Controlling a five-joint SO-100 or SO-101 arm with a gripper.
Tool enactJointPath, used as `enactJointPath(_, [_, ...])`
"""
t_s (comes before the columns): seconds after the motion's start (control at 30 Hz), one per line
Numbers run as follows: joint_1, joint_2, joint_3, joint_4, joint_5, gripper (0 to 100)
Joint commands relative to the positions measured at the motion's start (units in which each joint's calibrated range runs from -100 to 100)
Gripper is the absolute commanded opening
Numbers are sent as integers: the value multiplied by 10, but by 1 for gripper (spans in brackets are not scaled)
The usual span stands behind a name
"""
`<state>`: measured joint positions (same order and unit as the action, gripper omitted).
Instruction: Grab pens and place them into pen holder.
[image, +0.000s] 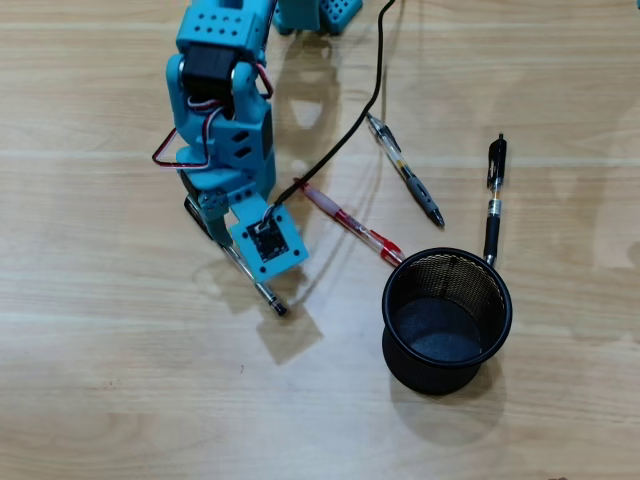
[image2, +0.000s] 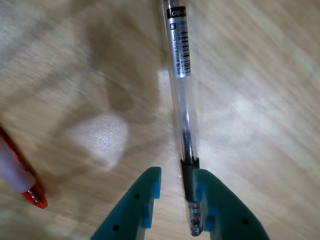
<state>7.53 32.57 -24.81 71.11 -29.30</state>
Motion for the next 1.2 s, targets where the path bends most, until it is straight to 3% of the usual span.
enactJointPath(0.0, [8, 32, -100, 64, -4, 8])
enactJointPath(0.23, [1, 71, -177, 85, -4, 20])
enactJointPath(1.17, [-9, 148, -172, 89, -16, 17])
